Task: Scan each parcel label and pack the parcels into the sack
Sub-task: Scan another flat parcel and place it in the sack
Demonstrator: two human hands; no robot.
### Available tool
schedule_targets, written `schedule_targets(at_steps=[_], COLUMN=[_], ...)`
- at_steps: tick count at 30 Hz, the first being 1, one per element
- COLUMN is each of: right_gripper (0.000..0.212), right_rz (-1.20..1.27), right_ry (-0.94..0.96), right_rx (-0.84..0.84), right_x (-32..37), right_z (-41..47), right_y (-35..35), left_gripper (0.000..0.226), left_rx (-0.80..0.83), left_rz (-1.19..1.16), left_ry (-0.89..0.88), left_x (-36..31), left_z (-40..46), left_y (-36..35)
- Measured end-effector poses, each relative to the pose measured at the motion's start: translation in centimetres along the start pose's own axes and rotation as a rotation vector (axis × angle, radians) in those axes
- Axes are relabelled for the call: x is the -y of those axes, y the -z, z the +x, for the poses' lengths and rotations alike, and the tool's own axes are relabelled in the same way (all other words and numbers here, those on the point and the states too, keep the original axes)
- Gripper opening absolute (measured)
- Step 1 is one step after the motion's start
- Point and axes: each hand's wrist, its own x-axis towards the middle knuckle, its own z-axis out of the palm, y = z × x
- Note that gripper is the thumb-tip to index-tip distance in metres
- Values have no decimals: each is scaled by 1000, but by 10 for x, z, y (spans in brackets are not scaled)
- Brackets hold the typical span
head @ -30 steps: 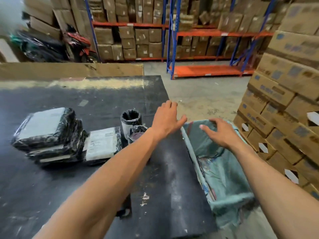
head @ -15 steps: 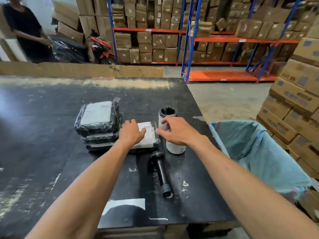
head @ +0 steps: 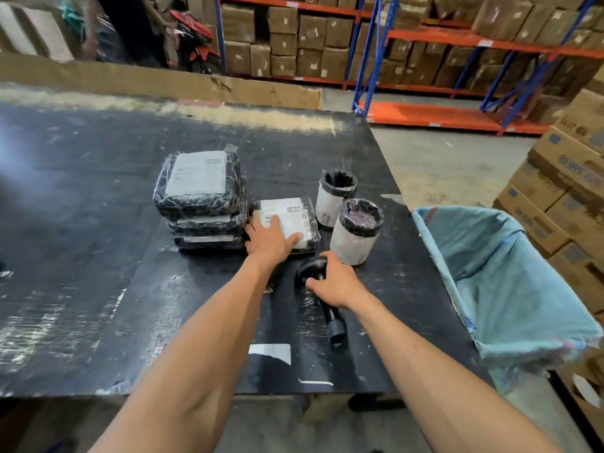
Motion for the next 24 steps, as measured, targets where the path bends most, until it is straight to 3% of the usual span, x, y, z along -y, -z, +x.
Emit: schedule_targets(at_steps=[6, 11, 18, 21, 24], right_gripper=[50, 44, 46, 48, 47], right_rz=[156, 290, 370, 399, 425], right_ry=[89, 150, 152, 155, 165], right_rx=[-145, -257, -271, -270, -267], right_x=[5, 16, 13, 11, 13], right_z=[-4, -1, 0, 0, 1], right_y=[39, 74, 68, 60, 56], left_gripper=[70, 59, 142, 153, 149], left_rx=[-51, 15, 192, 224, 178], left_rz=[102, 15, -293, -525, -784], left_ry=[-19, 34, 250, 251, 197], left_x=[6, 2, -13, -1, 10], left_z=[-21, -23, -17, -17, -20], left_y=[6, 23, 18, 6, -4])
